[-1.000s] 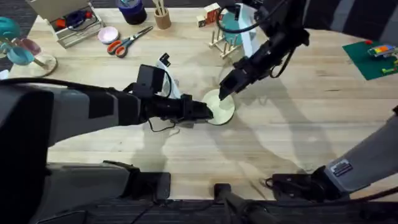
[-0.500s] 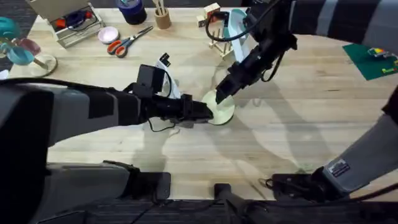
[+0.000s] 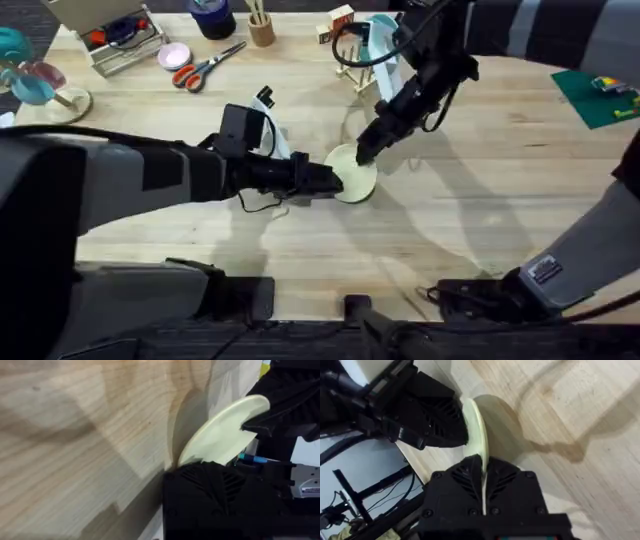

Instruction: Pick up the plates from the table one by one and place each into a slot on the dish rack.

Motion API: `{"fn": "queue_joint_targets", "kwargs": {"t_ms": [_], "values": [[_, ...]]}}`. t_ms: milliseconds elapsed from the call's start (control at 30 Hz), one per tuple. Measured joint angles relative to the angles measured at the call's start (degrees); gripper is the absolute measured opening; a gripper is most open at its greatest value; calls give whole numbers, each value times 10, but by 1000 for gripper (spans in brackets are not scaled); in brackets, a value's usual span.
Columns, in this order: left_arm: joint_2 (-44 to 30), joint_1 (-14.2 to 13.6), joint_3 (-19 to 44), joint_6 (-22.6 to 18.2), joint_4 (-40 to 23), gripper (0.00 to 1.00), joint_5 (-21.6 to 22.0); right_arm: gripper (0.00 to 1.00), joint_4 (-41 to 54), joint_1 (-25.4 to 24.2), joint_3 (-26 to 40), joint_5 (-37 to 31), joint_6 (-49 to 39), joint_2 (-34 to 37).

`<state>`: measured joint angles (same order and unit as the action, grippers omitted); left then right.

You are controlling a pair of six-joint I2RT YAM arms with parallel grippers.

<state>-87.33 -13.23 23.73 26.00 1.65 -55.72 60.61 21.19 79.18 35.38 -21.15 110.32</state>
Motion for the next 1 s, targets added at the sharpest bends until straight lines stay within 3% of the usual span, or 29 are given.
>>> {"fn": "queue_joint_targets", "kwargs": {"t_ms": [200, 467, 700, 1000], "values": [[9, 0, 0, 0, -15, 40, 3, 33, 15, 0, 0, 1, 0, 0], [133, -3, -1, -1, -79, 40, 72, 33, 79, -12, 46, -28, 0, -1], [262, -3, 68, -42, -278, 40, 163, 32, 112, -22, 142, -68, 1, -25], [315, -3, 277, -188, -516, 39, 316, 32, 132, -22, 304, -172, 0, -31]]}}
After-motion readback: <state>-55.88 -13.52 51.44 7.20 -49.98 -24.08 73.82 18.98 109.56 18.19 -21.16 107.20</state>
